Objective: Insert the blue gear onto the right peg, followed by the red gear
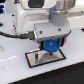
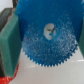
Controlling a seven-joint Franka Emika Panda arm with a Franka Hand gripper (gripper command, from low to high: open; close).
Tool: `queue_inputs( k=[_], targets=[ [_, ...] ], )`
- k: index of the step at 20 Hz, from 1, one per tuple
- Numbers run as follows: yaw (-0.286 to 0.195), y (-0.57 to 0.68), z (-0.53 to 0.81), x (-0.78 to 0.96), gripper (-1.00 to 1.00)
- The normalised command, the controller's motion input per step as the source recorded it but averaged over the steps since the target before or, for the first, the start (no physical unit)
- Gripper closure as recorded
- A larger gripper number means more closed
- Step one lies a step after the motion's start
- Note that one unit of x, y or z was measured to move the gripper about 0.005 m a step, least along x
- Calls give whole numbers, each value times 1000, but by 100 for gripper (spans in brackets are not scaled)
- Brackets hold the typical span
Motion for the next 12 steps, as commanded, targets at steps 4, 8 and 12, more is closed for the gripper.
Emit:
queue_inputs(
  k=[4,8,12],
  targets=[
    [0,-276,379,266,100],
    [0,-93,25,227,100],
    [0,-12,-11,276,100]
  ],
)
